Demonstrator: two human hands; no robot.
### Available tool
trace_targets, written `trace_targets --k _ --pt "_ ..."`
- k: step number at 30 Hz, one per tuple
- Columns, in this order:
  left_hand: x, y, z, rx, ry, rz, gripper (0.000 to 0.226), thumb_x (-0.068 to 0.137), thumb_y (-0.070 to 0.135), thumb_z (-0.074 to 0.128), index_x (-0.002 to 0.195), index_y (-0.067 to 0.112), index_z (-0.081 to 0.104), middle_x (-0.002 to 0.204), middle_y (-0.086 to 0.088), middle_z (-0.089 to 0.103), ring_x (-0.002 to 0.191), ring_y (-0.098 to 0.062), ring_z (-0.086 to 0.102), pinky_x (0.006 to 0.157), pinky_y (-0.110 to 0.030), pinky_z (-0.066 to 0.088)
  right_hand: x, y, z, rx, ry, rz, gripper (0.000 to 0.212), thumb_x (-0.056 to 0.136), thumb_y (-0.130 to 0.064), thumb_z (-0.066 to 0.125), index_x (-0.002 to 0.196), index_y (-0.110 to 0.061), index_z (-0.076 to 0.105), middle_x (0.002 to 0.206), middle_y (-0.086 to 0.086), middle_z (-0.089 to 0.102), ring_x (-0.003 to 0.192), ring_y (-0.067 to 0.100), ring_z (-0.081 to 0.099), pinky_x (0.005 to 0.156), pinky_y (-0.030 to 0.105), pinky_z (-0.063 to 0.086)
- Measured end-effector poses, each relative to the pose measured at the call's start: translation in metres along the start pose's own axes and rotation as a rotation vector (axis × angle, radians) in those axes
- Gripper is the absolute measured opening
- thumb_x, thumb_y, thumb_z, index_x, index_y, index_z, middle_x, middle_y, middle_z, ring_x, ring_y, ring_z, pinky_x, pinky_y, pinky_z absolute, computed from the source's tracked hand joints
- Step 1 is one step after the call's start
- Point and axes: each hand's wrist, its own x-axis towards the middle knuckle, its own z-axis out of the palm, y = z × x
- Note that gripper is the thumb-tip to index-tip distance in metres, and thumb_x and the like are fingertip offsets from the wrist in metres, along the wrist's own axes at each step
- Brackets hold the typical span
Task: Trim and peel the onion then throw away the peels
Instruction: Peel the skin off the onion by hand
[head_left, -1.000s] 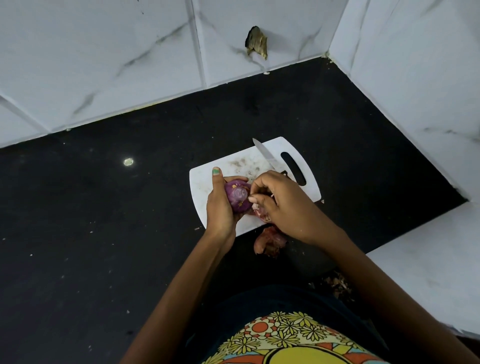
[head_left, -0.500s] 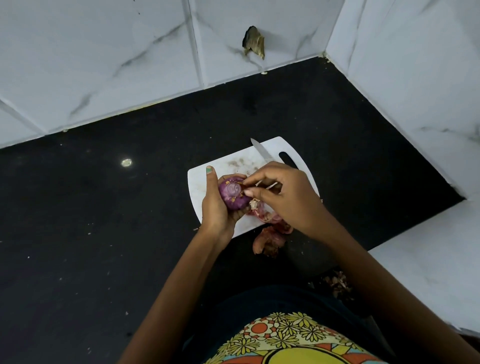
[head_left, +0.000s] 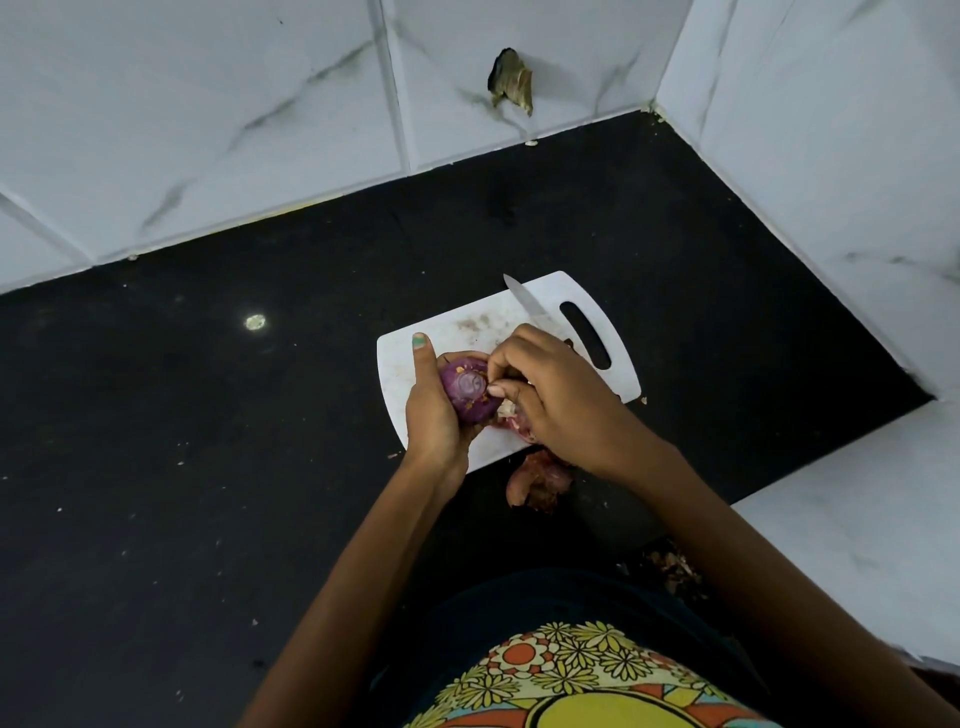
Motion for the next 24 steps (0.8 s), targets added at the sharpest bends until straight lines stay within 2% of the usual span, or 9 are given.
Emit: trace_targets --k 5,10,14,17,19,21,23,24 --pt "0.001 -0.003 0.004 0.0 0.086 0.073 0.063 0.096 0.058 0.027 0.076 0.013 0.067 0.07 -0.004 0.069 0.07 -0.017 0.065 0.066 -0.029 0.054 -0.002 0.0 0.008 0.008 0.037 0.041 0.003 0.091 -0.008 0.052 0.089 -0.01 0.054 0.093 -0.002 0.049 0.088 0.016 0.05 0.074 0.045 0.048" --pt "0.001 -0.006 0.011 -0.02 0.179 0.157 0.065 0.096 0.057 0.025 0.066 0.019 0.068 0.063 0.0 0.069 0.064 -0.016 0.065 0.072 -0.033 0.052 -0.003 -0.001 0.012 0.043 0.075 0.082 0.004 0.092 -0.004 0.047 0.091 -0.005 0.051 0.093 -0.002 0.045 0.086 0.017 0.05 0.075 0.046 0.047" --pt "0.006 -0.007 0.013 -0.036 0.261 0.144 0.069 0.094 0.062 0.026 0.06 0.021 0.07 0.066 -0.001 0.07 0.07 -0.021 0.066 0.085 -0.039 0.054 -0.009 -0.009 0.021 0.095 0.055 0.082 0.005 0.09 -0.002 0.046 0.09 -0.006 0.049 0.092 0.003 0.047 0.083 0.017 0.048 0.075 0.044 0.046" --pt "0.014 -0.002 0.013 -0.055 0.283 0.145 0.067 0.094 0.062 0.028 0.062 0.02 0.07 0.069 -0.005 0.072 0.074 -0.023 0.067 0.087 -0.04 0.054 -0.015 -0.018 0.029 0.138 0.058 0.072 0.005 0.09 -0.003 0.048 0.091 -0.006 0.051 0.093 0.002 0.048 0.084 0.013 0.046 0.075 0.035 0.044" --pt "0.015 -0.002 0.012 -0.05 0.284 0.134 0.065 0.094 0.061 0.027 0.065 0.019 0.068 0.067 -0.003 0.07 0.073 -0.023 0.066 0.082 -0.038 0.055 -0.014 -0.021 0.025 0.192 0.059 0.059 0.004 0.09 -0.003 0.049 0.091 -0.005 0.052 0.093 0.0 0.047 0.082 0.009 0.045 0.074 0.025 0.042" --pt "0.016 -0.006 0.01 -0.014 0.287 0.112 0.069 0.094 0.062 0.025 0.066 0.01 0.061 0.056 0.003 0.062 0.063 -0.019 0.06 0.067 -0.033 0.051 -0.014 -0.024 0.018 0.267 0.024 0.041 0.003 0.091 -0.003 0.049 0.09 -0.004 0.052 0.092 0.002 0.048 0.077 0.005 0.046 0.071 0.019 0.041" --pt "0.019 -0.01 0.005 0.037 0.254 0.085 0.072 0.094 0.064 0.023 0.078 0.002 0.057 0.054 0.004 0.055 0.057 -0.017 0.054 0.058 -0.029 0.044 -0.012 -0.029 0.013 0.407 -0.016 0.074 0.003 0.092 -0.003 0.05 0.092 -0.004 0.052 0.093 0.005 0.053 0.072 0.003 0.051 0.066 0.014 0.043" --pt "0.019 -0.011 0.003 0.027 0.231 0.071 0.071 0.094 0.064 0.022 0.084 0.003 0.058 0.057 0.002 0.056 0.057 -0.017 0.054 0.057 -0.027 0.044 -0.01 -0.031 0.011 0.507 -0.009 0.115 0.003 0.092 -0.002 0.051 0.093 -0.003 0.053 0.092 0.007 0.057 0.071 0.005 0.056 0.063 0.012 0.045"
